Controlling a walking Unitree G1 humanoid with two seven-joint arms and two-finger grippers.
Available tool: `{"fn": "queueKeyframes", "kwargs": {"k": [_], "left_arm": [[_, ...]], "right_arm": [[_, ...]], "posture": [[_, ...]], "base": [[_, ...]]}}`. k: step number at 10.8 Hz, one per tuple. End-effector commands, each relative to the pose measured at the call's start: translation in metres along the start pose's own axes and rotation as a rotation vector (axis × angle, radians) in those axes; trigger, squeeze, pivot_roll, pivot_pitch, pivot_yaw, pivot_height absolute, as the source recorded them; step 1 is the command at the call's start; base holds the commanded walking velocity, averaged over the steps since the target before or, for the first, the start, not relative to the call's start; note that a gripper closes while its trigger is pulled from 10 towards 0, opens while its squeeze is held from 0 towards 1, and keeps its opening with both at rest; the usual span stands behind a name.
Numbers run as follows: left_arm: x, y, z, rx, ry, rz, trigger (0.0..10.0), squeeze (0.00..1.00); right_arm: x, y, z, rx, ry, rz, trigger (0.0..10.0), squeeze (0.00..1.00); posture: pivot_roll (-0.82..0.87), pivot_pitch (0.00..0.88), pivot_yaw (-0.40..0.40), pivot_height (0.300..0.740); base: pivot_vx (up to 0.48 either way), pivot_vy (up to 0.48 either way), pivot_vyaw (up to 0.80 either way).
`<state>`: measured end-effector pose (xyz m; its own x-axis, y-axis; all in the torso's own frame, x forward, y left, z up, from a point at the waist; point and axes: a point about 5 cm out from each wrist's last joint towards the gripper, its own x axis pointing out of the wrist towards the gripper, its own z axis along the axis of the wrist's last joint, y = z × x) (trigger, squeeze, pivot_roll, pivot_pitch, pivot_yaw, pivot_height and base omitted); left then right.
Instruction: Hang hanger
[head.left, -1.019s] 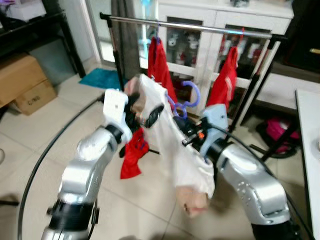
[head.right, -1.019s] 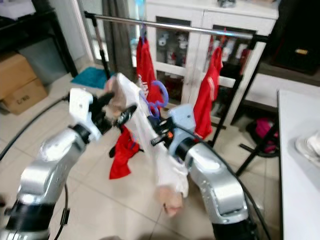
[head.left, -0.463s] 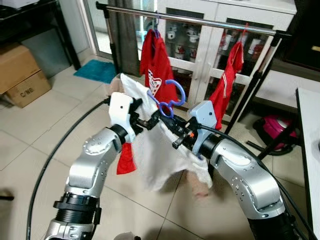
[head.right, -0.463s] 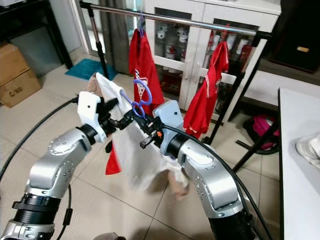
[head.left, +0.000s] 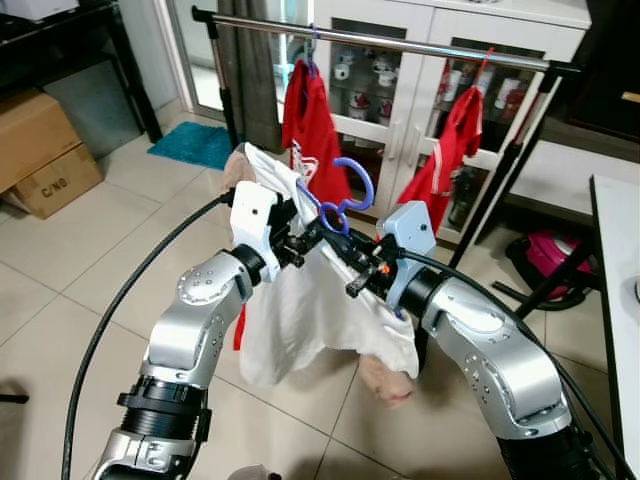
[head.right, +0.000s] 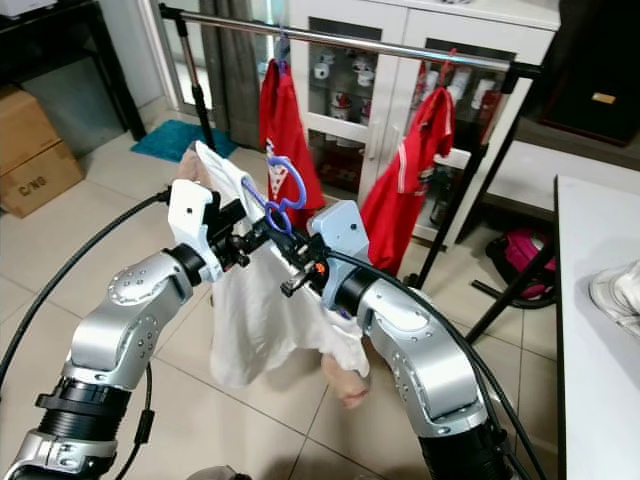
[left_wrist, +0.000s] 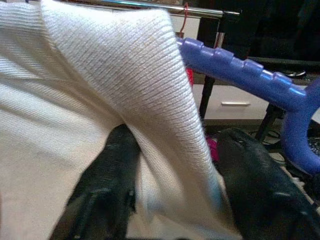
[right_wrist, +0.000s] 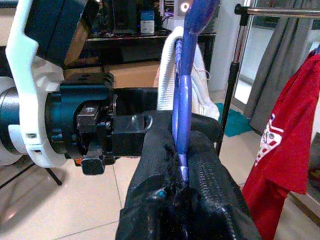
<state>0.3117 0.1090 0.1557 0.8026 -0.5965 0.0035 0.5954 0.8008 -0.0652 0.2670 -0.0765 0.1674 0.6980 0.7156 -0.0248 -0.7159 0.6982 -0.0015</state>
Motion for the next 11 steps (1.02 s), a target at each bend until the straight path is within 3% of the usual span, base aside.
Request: {"fn": "queueKeyframes", "kwargs": {"k": [1,11], "left_arm": [[-0.0018,0.0012,0.0010,0.011,-0.006,0.010,0.0,0.00],[-0.0053,0.0014,-0.0006,0.003,-0.012,0.024,0.0,0.00]], "right_arm": [[0.0022,0.0057,0.0111,-0.027,-0.055,0.047,0.0,0.00],[0.0018,0.0022,0.0084,-0.029,-0.039,0.039,0.0,0.00]], "posture": [[-0.06,0.000,0.016,0.740],[-0.04,0.000,-0.009,0.740]], "base": [[0.000,0.000,0.00],[0.000,0.000,0.00]]}}
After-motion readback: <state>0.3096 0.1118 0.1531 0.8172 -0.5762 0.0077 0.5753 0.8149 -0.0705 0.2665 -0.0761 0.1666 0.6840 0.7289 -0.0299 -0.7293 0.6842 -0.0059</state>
